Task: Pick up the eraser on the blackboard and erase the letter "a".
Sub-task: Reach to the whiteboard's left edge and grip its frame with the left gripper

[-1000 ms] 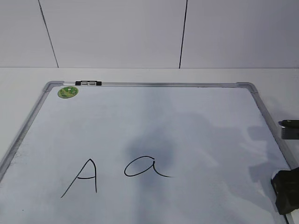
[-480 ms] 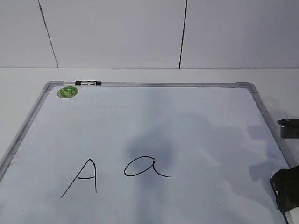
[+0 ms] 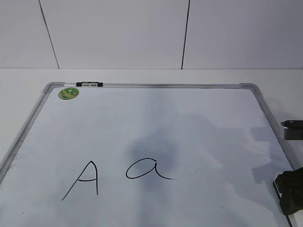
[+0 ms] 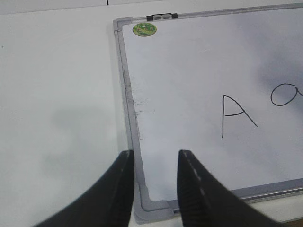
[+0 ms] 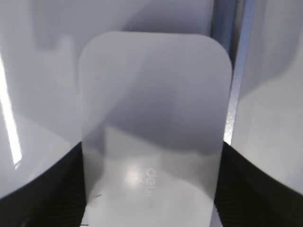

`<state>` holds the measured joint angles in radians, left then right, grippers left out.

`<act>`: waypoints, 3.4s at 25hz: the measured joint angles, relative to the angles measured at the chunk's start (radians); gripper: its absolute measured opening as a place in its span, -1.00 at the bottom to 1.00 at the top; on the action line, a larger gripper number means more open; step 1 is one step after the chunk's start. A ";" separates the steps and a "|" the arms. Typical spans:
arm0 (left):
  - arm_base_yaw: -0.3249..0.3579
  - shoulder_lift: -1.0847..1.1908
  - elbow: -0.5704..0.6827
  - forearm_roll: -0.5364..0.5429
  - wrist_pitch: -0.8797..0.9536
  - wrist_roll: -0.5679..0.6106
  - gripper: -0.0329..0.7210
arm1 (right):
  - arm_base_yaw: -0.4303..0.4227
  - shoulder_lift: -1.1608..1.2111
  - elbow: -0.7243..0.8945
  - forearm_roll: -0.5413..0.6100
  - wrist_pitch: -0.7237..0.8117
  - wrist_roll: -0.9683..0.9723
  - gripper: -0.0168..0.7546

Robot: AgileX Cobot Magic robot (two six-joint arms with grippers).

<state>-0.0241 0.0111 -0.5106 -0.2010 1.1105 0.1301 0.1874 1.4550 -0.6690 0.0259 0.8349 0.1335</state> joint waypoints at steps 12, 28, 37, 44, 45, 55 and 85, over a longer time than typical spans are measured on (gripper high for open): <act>0.000 0.000 0.000 0.000 0.000 0.000 -0.29 | 0.000 0.000 0.000 0.000 0.000 0.000 0.53; 0.000 0.000 0.000 0.000 0.000 0.000 -0.29 | 0.000 -0.031 0.000 0.000 0.008 0.000 0.53; 0.000 0.000 0.000 0.000 0.000 0.000 -0.29 | 0.000 -0.121 0.000 0.004 0.034 -0.002 0.53; 0.000 0.000 0.000 0.000 0.000 0.000 -0.28 | 0.000 -0.222 0.000 0.005 0.060 -0.002 0.53; 0.000 0.000 0.000 0.000 -0.002 0.000 -0.28 | 0.000 -0.234 0.000 0.005 0.066 -0.002 0.53; -0.019 0.281 -0.044 -0.006 -0.021 0.000 -0.24 | 0.000 -0.294 0.000 0.015 0.106 -0.004 0.53; -0.030 1.390 -0.426 -0.011 -0.153 -0.004 0.08 | 0.000 -0.295 0.000 0.040 0.146 -0.007 0.53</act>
<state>-0.0538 1.4006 -0.9366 -0.2117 0.9576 0.1263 0.1874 1.1604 -0.6690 0.0663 0.9814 0.1265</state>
